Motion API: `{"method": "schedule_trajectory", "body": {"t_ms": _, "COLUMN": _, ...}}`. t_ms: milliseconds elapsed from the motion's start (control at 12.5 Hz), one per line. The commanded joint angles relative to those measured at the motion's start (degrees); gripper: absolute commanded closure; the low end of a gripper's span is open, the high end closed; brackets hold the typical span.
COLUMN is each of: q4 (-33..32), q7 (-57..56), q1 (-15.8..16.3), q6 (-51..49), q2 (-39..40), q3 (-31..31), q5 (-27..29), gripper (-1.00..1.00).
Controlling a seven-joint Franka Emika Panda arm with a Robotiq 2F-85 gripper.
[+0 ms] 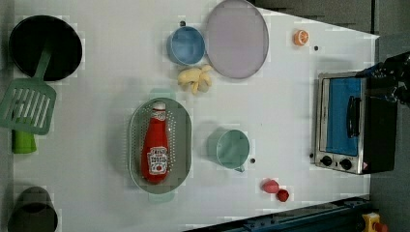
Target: Pick ketchup from strainer and place it on the table
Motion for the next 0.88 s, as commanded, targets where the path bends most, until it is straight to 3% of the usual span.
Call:
{"method": "schedule_trajectory", "body": {"t_ms": 80, "q4": -3.6, "q7": 5.1, "q1": -6.5, "q6": -10.4, "q2": -13.2, "q3": 3.7, "q5": 1.2, "gripper": -0.58}}
{"method": "schedule_trajectory", "body": {"t_ms": 240, "q4": -3.6, "q7": 5.1, "q1": -6.1, "q6": -10.4, "q2": -12.7, "q3": 5.1, "q5": 1.2, "gripper": -0.99}}
{"method": "schedule_trajectory", "body": {"t_ms": 480, "q4": -3.6, "q7": 5.1, "q1": -4.8, "q6": -10.1, "q2": -11.3, "q3": 10.2, "q5": 1.3, "gripper": -1.0}}
{"method": "schedule_trajectory", "body": {"t_ms": 880, "q4": -3.6, "q7": 5.1, "q1": -3.1, "q6": -6.9, "q2": -8.5, "q3": 24.2, "q5": 1.2, "gripper": -1.0}}
